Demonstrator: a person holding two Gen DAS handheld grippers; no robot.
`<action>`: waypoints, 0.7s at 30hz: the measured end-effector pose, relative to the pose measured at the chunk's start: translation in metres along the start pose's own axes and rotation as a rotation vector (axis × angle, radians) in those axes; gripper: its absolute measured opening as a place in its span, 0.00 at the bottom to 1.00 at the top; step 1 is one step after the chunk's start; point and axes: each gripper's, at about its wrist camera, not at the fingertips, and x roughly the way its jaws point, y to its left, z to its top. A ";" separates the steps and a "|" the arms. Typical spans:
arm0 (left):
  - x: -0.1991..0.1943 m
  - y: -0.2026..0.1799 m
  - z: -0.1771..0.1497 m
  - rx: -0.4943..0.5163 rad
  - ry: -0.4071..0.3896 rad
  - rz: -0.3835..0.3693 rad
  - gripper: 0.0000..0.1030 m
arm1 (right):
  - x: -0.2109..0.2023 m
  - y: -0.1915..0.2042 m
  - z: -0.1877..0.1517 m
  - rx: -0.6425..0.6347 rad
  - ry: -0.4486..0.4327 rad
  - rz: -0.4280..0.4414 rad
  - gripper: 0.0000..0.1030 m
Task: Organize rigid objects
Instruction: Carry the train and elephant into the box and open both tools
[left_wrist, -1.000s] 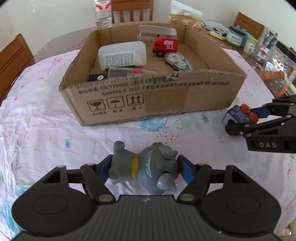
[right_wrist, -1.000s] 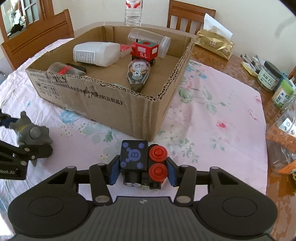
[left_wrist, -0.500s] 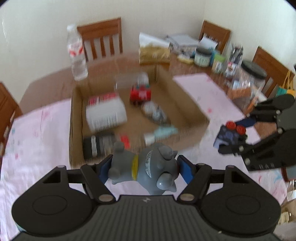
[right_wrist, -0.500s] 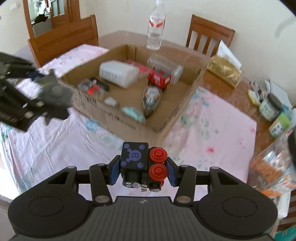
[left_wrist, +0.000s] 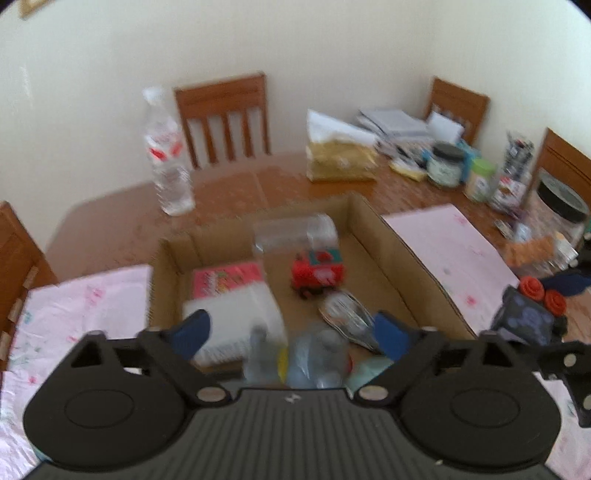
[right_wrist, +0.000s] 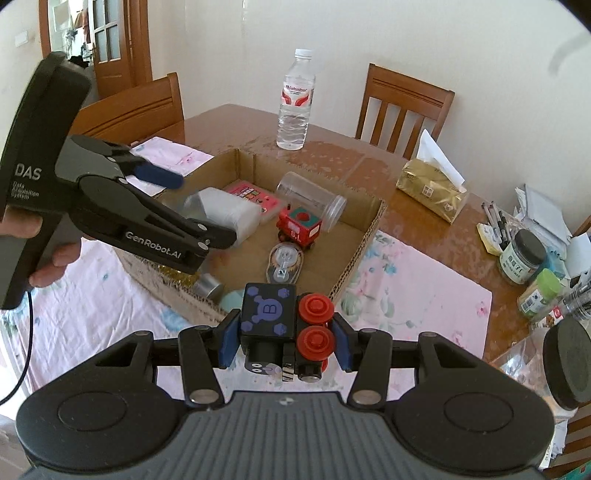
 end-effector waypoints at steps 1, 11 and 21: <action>-0.002 0.002 0.001 -0.003 -0.010 0.009 0.94 | 0.002 0.000 0.002 0.003 0.001 0.001 0.53; -0.041 0.024 -0.022 -0.089 -0.030 0.116 1.00 | 0.037 -0.001 0.028 0.024 0.019 0.024 0.53; -0.062 0.041 -0.039 -0.158 -0.017 0.138 1.00 | 0.097 -0.005 0.050 0.084 0.082 -0.046 0.54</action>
